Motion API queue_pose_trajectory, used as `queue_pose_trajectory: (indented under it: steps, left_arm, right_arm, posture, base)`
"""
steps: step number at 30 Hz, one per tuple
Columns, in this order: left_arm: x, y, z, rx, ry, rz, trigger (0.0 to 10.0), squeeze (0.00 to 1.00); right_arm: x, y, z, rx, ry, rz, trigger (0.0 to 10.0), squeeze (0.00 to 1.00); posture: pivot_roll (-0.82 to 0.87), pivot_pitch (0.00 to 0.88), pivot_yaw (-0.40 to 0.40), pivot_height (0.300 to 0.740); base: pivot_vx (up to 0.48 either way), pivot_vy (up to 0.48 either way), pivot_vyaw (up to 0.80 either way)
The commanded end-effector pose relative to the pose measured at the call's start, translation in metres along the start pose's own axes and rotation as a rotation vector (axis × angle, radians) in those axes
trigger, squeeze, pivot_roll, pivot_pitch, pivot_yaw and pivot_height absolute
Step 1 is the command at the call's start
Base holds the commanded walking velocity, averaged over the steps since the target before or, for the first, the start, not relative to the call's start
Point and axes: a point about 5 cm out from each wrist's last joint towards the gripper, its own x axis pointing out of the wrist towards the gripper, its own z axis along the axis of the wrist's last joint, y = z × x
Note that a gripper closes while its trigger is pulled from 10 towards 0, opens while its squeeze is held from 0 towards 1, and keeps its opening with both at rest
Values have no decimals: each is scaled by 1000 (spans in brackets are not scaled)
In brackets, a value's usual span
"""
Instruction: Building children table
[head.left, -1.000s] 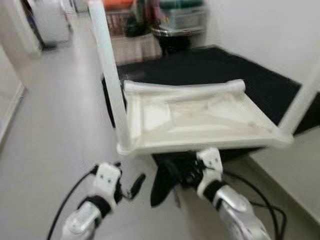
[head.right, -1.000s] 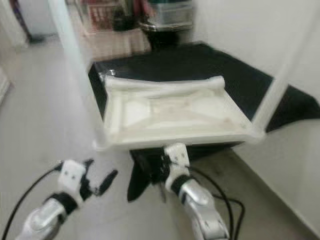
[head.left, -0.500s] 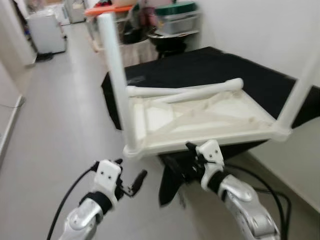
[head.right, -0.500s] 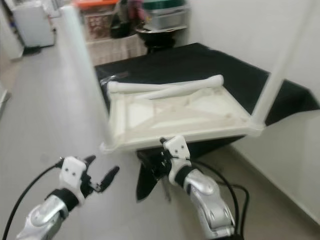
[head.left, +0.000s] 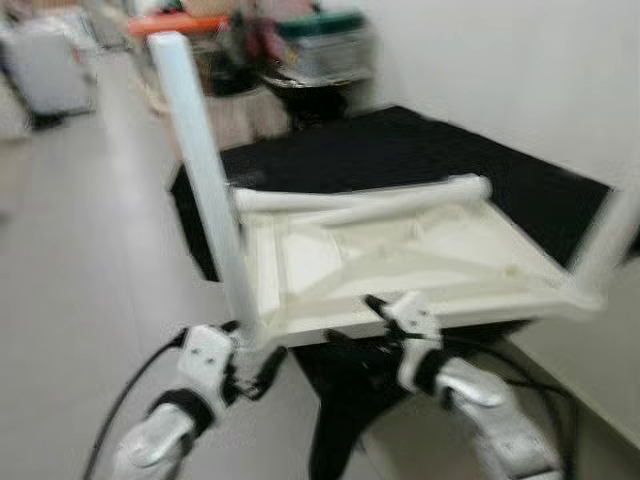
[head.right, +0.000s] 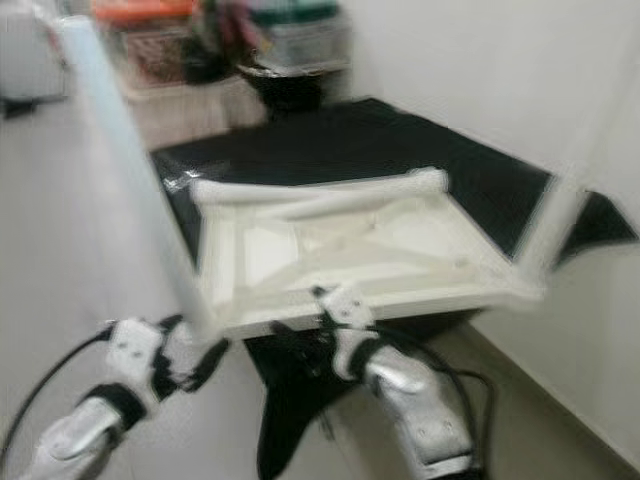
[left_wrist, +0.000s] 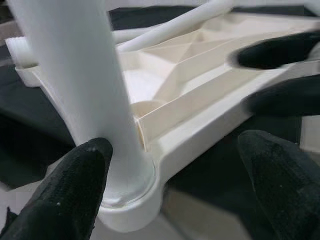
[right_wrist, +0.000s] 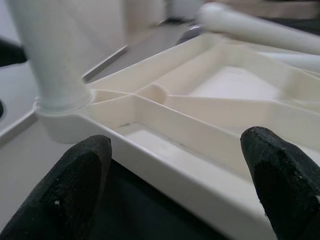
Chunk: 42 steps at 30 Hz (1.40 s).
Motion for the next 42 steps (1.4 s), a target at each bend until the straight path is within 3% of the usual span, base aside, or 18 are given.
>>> queue_pose_trajectory:
  steps: [1, 5, 7, 10, 14, 17, 19, 26, 30, 36, 40, 42]
  left_arm:
    - [-5, 1, -2, -7, 19, -18, 10000, 0]
    - [-6, -5, -1, -11, 18, -54, 10000, 0]
    - [-6, -5, -1, -11, 18, -54, 10000, 0]
    - [-8, -8, -1, -14, 16, -56, 10000, 0]
    - [-10, -10, 0, -17, 16, -60, 10000, 0]
    - [-16, -15, -3, -32, 27, -80, 10000, 0]
    - [-17, -16, -3, -36, 30, -84, 10000, 0]
    - [-20, -20, -4, -44, 35, -93, 10000, 0]
    - [-21, -23, -4, -50, 39, -103, 10000, 0]
    - [-22, -25, -4, -52, 45, -113, 10000, 0]
    - [-22, -26, -4, -51, 48, -117, 10000, 0]
    - [-22, -26, -4, -48, 49, -119, 10000, 0]
  right_arm:
    - [3, 9, 7, -16, -29, 117, 10000, 0]
    - [-7, -5, 13, -100, 34, 245, 10000, 0]
    - [-7, -5, 13, -100, 34, 245, 10000, 0]
    - [-12, -21, 21, -168, 122, 365, 10000, 0]
    - [-15, -28, 24, -179, 166, 414, 10000, 0]
    - [-25, -48, 29, -191, 250, 451, 10000, 0]
    - [-28, -51, 30, -190, 266, 457, 10000, 0]
    - [-41, -53, 27, -142, 319, 556, 10000, 0]
    - [-52, -45, 20, -111, 377, 692, 10000, 0]
    - [-61, -37, 12, -96, 429, 797, 10000, 0]
    - [-62, -39, 1, -110, 500, 776, 10000, 0]
    - [-60, -50, -8, -136, 565, 654, 10000, 0]
  posture:
    - [20, 53, 34, 740]
    - [27, 62, 25, 740]
    - [27, 62, 25, 740]
    - [39, 77, 17, 740]
    - [45, 85, 11, 740]
    - [51, 100, 2, 740]
    - [51, 102, 0, 740]
    - [48, 111, -5, 740]
    - [47, 113, -3, 740]
    - [47, 112, -1, 740]
    - [46, 110, -2, 740]
    - [51, 110, 1, 740]
  base:
    - [0, 0, 0]
    - [0, 0, 0]
    - [0, 0, 0]
    - [0, 0, 0]
    - [0, 0, 0]
    - [0, 0, 0]
    - [0, 0, 0]
    - [0, 0, 0]
    - [0, 0, 0]
    - [0, 0, 0]
    - [0, 0, 0]
    - [0, 0, 0]
